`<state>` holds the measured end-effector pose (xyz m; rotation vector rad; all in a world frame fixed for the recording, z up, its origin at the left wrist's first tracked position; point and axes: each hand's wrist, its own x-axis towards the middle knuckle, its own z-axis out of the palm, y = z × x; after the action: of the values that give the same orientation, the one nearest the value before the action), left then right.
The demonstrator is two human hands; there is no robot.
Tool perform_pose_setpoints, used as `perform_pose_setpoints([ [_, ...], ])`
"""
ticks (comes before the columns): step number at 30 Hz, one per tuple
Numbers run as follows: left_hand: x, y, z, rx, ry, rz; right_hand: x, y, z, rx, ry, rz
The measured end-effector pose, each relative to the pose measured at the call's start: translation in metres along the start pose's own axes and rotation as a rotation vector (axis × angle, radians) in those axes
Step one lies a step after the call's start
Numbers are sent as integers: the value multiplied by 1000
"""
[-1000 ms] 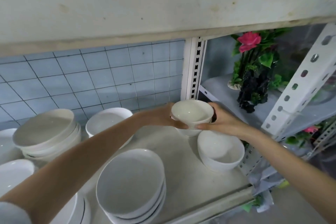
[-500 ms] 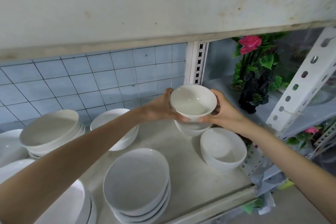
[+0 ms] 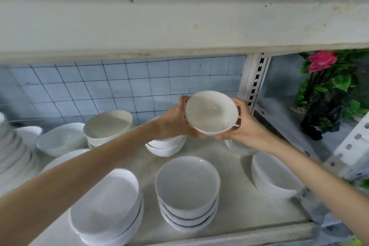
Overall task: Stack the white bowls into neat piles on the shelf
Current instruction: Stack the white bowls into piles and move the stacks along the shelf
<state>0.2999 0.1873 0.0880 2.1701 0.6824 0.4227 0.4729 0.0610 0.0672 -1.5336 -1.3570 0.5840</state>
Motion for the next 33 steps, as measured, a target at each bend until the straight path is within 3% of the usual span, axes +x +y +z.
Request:
perform_pose_setpoints([
  [7,-39,-25,-42,79,153,-88,23,-27,42,-22,-167,-41],
  [13,-74,-48,-77,-103,265,-133,47,-51,82,130,-291,11],
  [19,-98,-75,-113,-224,397,-190,74,-75,127,100,-360,14],
  [33,-111,-130,-145,-238,458,-216,112,-79,183,32,-476,8],
])
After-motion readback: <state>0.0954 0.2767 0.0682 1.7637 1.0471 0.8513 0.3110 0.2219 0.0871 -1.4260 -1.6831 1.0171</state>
